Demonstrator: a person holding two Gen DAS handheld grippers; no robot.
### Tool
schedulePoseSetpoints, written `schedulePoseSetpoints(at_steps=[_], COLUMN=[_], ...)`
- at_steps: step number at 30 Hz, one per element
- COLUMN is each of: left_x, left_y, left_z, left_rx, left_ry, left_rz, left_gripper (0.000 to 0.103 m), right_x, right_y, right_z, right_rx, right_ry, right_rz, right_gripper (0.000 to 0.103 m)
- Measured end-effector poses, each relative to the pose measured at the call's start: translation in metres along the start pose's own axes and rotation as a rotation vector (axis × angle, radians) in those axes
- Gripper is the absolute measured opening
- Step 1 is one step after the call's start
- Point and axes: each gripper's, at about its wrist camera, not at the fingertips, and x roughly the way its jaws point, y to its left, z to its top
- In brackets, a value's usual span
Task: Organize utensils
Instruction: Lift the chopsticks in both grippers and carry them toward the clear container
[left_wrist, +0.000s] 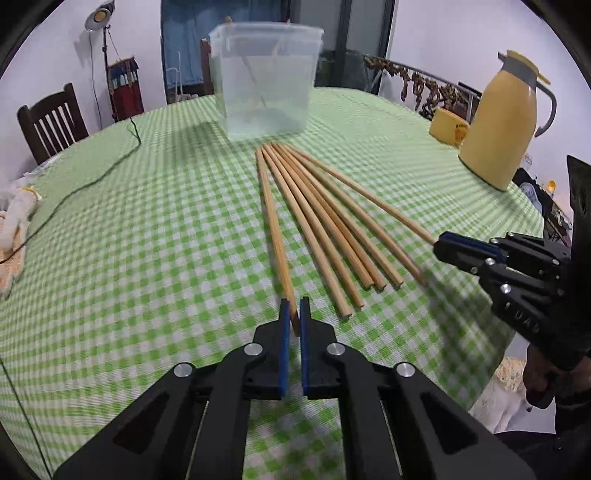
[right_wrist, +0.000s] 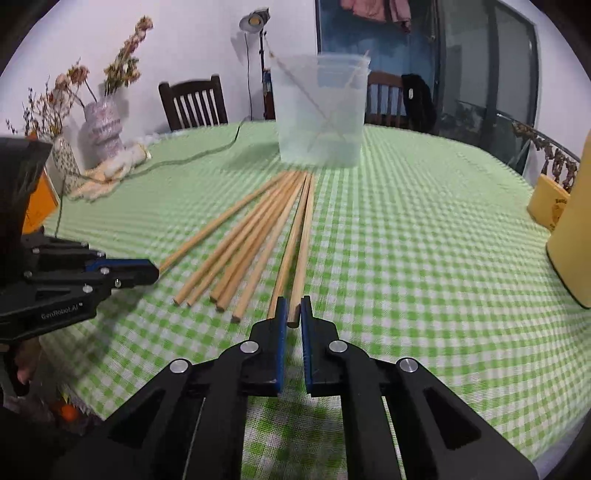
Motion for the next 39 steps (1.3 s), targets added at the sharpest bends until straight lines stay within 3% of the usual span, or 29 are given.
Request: schedulePoseSetpoints(at_steps=[10, 17, 20, 22, 24, 26, 27, 30, 32, 33, 34, 35, 39], left_x=[-0.067, -0.111, -0.105, -0.086, -0.067, -0.053, -0.043, -0.016, -0.012, -0.010, -0.008, -0.007, -0.010], left_y=[0.011, 0.008, 0.014, 0.018, 0.014, 0.011, 0.010, 0.010, 0.012, 0.011, 0.011, 0.012, 0.012], left_z=[0.028, 0.055, 0.059, 0.045, 0.020, 0.003, -0.005, -0.016, -0.014, -0.014, -0.013, -0.011, -0.011], left_rx=[0.021, 0.106, 0.101, 0.054, 0.040, 0.017, 0.010, 0.008, 0.011, 0.017, 0.024, 0.029, 0.045], left_ry=[-0.133, -0.232, -0.163, -0.078, 0.009, 0.059, 0.088, 0.151, 0.143, 0.143, 0.148, 0.148, 0.155], left_rz=[0.014, 0.083, -0.032, -0.045, -0.084, -0.099, -0.095, -0.055, -0.038, -0.031, -0.027, -0.011, 0.008], left_gripper=[0.000, 0.000, 0.000, 0.000, 0.011, 0.049, 0.050, 0.049, 0.044, 0.037, 0.017, 0.005, 0.002], right_x=[-0.042, -0.062, -0.067, -0.068, -0.066, -0.061, -0.058, -0.056, -0.058, -0.059, -0.060, -0.060, -0.058], right_y=[-0.002, -0.004, -0.008, -0.009, -0.011, -0.016, -0.019, -0.018, -0.015, -0.016, -0.017, -0.018, -0.023], right_z=[0.037, 0.058, 0.061, 0.056, 0.049, 0.041, 0.037, 0.028, 0.024, 0.023, 0.021, 0.020, 0.018], right_rx=[-0.096, -0.139, -0.140, -0.139, -0.129, -0.098, -0.076, -0.069, -0.074, -0.072, -0.064, -0.059, -0.034], right_ry=[-0.137, -0.176, -0.183, -0.180, -0.170, -0.150, -0.137, -0.125, -0.128, -0.132, -0.133, -0.134, -0.134], right_rz=[-0.025, -0.034, -0.037, -0.042, -0.043, -0.030, -0.018, -0.013, -0.015, -0.014, -0.009, -0.010, 0.001], right_gripper=[0.007, 0.007, 0.007, 0.007, 0.007, 0.007, 0.007, 0.007, 0.007, 0.007, 0.007, 0.007, 0.007])
